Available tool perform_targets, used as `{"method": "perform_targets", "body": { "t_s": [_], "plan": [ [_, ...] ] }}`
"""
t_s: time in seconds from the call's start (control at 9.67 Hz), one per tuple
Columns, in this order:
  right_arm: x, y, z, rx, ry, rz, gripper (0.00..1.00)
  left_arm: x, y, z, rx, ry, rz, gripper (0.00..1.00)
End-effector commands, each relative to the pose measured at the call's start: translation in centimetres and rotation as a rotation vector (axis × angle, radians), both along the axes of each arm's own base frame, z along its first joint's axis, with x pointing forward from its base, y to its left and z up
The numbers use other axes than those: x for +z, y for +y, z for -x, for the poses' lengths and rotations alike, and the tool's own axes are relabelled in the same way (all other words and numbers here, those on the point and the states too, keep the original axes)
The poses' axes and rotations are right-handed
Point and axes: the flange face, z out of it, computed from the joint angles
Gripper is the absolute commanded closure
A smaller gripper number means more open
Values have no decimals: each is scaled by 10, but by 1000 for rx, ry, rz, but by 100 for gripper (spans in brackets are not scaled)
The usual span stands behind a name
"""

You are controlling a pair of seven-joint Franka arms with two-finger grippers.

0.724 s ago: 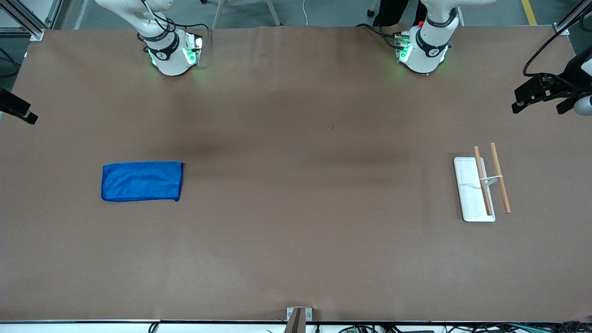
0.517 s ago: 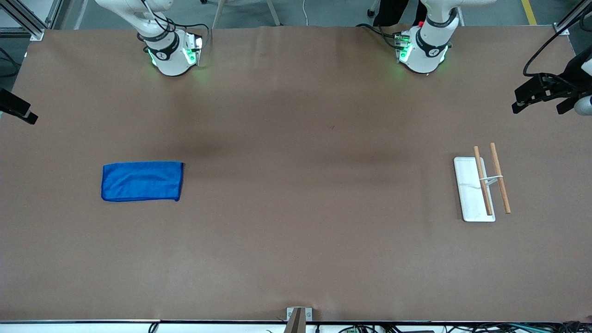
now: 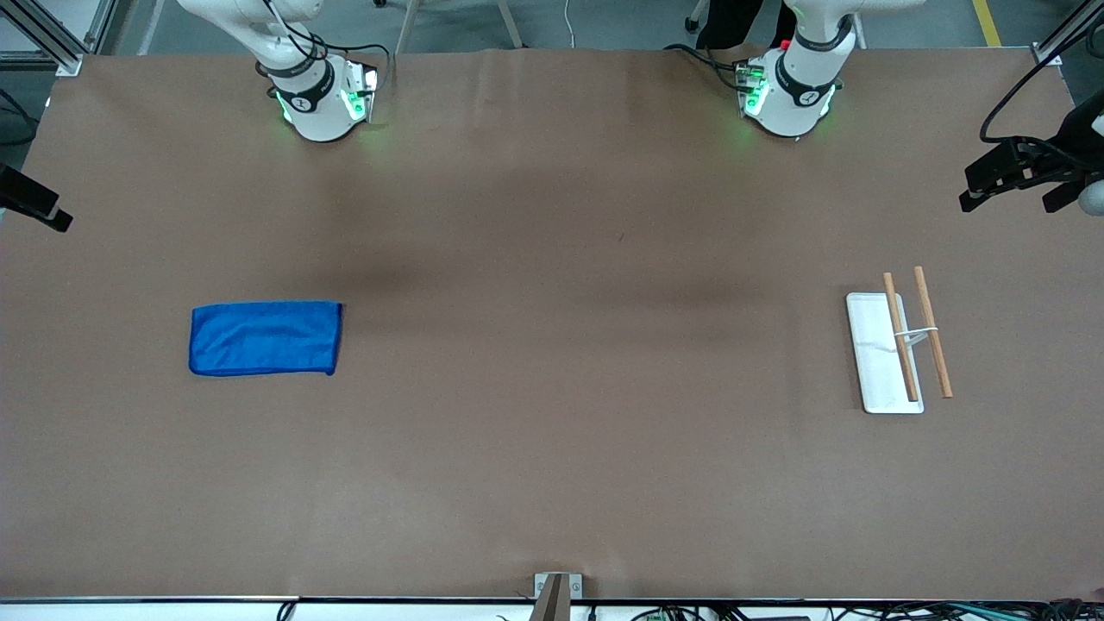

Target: Right arm passes towel to left arm to hang

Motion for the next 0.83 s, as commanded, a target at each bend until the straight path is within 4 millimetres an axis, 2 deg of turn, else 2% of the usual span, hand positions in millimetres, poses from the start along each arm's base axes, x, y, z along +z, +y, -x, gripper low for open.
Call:
{"method": "perform_targets", "body": {
  "t_s": [0.0, 0.31, 0.41, 0.72],
  "plan": [
    [-52, -4, -2, 3, 59, -16, 0, -11, 0, 2, -12, 30, -5, 0],
    [-194, -10, -17, 36, 145, -25, 0, -11, 4, 2, -9, 31, -3, 0],
    [-243, -22, -25, 86, 130, -25, 0, -11, 3, 2, -9, 31, -2, 0],
    [-365, -71, -40, 227, 108, -25, 0, -15, 3, 0, -9, 37, 0, 0]
  ]
}}
